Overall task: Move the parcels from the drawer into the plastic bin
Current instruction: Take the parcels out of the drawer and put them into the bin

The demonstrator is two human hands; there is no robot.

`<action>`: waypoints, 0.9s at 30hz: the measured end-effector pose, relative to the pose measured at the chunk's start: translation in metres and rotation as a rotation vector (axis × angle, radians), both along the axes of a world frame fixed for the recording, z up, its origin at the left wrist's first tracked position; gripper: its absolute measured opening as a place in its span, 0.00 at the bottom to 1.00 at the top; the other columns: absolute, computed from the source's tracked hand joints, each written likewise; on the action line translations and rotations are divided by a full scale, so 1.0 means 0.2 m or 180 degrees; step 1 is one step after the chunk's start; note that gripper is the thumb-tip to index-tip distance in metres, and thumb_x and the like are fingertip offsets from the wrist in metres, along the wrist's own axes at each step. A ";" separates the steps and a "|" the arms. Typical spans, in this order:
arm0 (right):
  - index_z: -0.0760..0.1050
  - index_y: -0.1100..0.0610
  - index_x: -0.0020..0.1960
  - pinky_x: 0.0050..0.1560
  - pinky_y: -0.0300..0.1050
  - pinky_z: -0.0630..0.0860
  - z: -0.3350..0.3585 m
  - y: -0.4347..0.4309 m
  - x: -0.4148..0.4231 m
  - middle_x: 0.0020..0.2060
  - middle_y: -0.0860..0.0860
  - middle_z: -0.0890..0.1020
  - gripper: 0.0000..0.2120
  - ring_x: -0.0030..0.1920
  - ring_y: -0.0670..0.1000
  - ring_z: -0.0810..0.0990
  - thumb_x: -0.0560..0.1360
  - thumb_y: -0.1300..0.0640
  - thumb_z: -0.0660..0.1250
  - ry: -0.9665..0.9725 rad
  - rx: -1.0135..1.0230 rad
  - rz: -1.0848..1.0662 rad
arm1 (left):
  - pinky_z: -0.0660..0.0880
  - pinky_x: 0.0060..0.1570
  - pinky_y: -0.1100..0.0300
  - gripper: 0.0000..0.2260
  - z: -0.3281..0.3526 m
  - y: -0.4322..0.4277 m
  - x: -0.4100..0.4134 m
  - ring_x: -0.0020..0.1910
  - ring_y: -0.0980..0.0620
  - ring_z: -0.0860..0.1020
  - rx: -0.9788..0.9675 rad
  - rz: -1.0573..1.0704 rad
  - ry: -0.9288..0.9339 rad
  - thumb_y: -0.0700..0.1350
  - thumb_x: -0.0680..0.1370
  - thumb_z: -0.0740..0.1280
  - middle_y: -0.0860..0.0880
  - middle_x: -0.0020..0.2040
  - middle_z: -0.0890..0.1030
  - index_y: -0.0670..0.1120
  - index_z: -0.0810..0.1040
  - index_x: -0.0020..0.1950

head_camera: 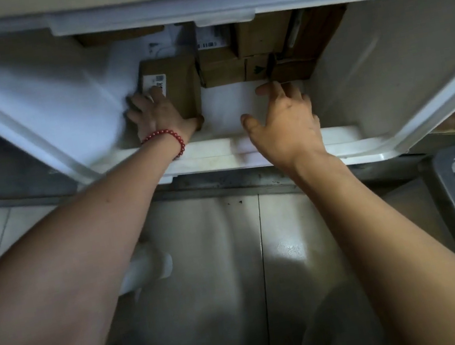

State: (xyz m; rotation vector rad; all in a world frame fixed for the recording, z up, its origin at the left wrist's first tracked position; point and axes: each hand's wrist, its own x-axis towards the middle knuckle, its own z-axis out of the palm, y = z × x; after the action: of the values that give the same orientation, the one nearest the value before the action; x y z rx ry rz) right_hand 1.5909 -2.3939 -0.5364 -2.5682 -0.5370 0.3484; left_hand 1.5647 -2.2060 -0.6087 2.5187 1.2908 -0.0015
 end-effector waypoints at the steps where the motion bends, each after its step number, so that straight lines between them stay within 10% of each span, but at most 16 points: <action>1: 0.63 0.52 0.73 0.65 0.53 0.65 0.02 0.00 -0.01 0.71 0.55 0.65 0.25 0.70 0.58 0.64 0.79 0.48 0.62 0.0018 0.0010 -0.0007 | 0.61 0.69 0.44 0.46 0.02 -0.01 -0.04 0.71 0.33 0.56 0.0069 -0.0034 0.0008 0.59 0.66 0.74 0.36 0.74 0.55 0.43 0.55 0.75; 20: 0.59 0.55 0.75 0.64 0.44 0.66 0.48 -0.52 -0.61 0.73 0.56 0.62 0.31 0.65 0.58 0.71 0.76 0.58 0.69 -0.0218 0.0678 0.0444 | 0.66 0.58 0.59 0.45 0.89 -0.45 -1.04 0.62 0.49 0.63 -0.0095 -0.1518 -0.0448 0.59 0.57 0.77 0.49 0.62 0.61 0.51 0.61 0.69; 27: 0.61 0.56 0.75 0.65 0.45 0.66 0.52 -0.62 -0.74 0.70 0.55 0.71 0.23 0.68 0.53 0.71 0.83 0.50 0.56 0.0366 0.1441 -0.0041 | 0.67 0.61 0.58 0.42 0.96 -0.72 -1.29 0.61 0.52 0.63 0.0017 -0.1796 -0.0853 0.58 0.58 0.76 0.53 0.59 0.60 0.53 0.61 0.67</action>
State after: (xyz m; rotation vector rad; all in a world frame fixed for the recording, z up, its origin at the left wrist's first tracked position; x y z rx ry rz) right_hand 1.4424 -2.5186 -0.4318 -2.1016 -0.4921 0.3249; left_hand 1.3064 -2.3508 -0.4158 2.6831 0.4581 0.2049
